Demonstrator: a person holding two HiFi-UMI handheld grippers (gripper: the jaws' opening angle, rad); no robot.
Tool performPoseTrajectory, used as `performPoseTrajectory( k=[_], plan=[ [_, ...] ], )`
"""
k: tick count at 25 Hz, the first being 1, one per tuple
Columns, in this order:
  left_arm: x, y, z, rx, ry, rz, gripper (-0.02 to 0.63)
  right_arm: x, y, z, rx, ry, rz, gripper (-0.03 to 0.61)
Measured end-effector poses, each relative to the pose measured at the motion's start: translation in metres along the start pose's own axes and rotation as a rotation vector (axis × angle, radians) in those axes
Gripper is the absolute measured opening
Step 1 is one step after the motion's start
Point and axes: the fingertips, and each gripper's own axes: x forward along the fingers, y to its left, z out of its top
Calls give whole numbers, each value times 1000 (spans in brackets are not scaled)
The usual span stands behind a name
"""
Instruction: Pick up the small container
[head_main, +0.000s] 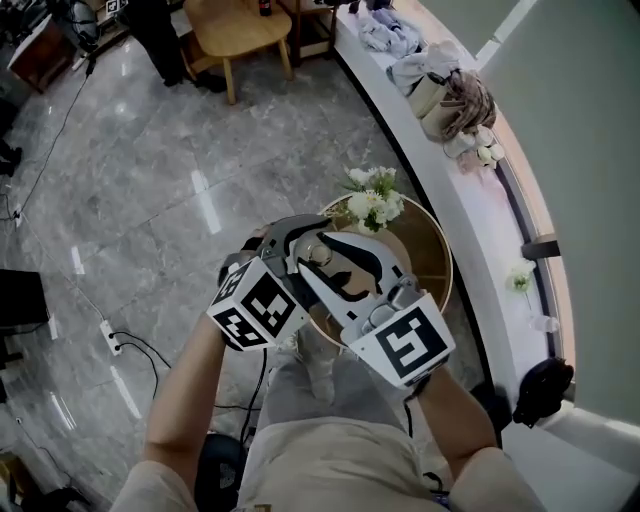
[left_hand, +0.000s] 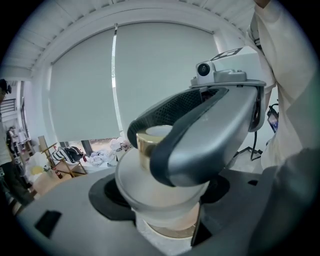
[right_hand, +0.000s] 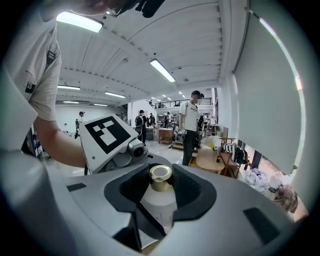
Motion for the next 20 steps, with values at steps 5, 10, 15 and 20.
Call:
performPoseTrajectory(
  k=[5,10,15,20],
  plan=[
    [-26,-9,55,51,15,28,333,-35,7,53,-21,-46,-4,138],
    [-48,-13,101,54,-12,69,333,-60,12,98,-75,-84,-15,138],
    [-71,-32,140,56,-18,100,333,-92,28,134,-96,-138,-16,140],
    [-86,-34,162,77,-19,141,333,-104,36,158,-129,-173,3,140]
  ],
)
